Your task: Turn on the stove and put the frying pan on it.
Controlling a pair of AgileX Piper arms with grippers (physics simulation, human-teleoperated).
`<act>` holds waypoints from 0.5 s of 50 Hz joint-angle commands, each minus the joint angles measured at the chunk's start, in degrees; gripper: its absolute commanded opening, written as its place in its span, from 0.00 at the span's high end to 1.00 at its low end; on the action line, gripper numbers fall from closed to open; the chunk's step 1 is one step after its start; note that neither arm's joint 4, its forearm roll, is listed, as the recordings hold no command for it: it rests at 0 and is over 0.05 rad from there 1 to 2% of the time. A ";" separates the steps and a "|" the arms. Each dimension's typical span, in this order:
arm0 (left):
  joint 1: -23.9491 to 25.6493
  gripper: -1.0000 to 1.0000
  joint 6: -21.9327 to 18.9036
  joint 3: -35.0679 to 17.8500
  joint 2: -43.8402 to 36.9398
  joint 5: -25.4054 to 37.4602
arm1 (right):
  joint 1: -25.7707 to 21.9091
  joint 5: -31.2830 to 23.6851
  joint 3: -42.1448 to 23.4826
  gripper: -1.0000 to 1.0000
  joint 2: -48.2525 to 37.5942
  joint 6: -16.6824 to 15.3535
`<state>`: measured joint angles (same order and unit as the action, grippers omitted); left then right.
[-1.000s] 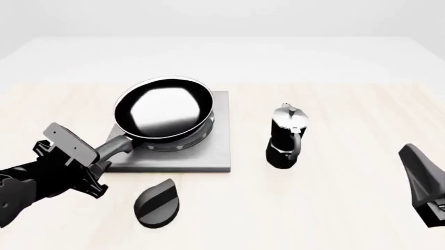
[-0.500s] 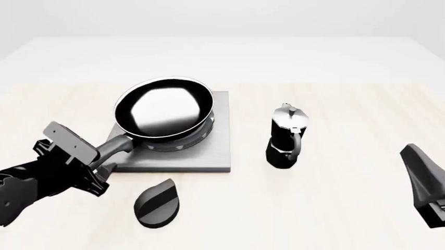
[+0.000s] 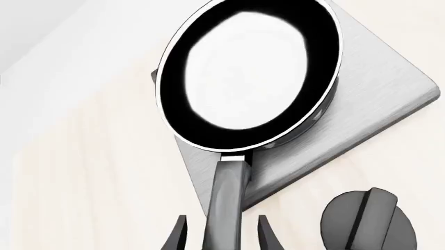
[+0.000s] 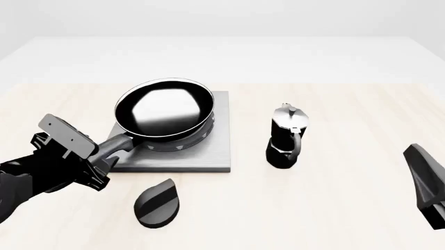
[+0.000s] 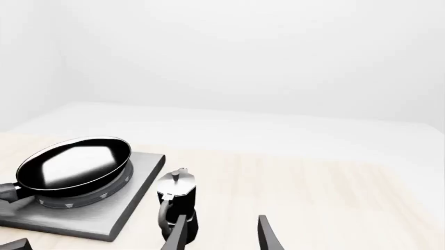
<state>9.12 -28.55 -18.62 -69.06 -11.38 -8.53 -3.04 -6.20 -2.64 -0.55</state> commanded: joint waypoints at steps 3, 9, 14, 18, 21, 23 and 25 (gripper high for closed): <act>1.85 0.00 1.19 -2.77 7.39 7.22 | 0.14 -1.34 -0.79 0.00 0.96 0.05; 2.11 0.00 1.37 -4.50 11.14 10.92 | 0.04 -1.75 -1.19 0.00 1.26 0.04; 2.79 0.00 2.12 -6.45 15.10 14.96 | -0.06 -1.76 -1.17 0.00 1.49 0.08; 3.66 0.00 3.55 -8.64 18.69 18.88 | -0.04 -2.32 -1.63 0.00 1.81 0.17; 3.90 0.00 4.05 -9.61 20.78 20.39 | -0.06 -2.47 -1.74 0.00 1.90 0.15; 4.63 0.00 5.45 -11.06 23.12 23.02 | -0.11 -2.69 -2.00 0.00 2.04 0.16; 5.15 0.00 6.47 -12.10 25.55 25.12 | -0.16 -2.75 -2.15 0.00 2.09 0.24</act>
<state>12.52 -25.04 -26.51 -51.80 5.73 -8.58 -5.12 -7.69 -1.04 -0.42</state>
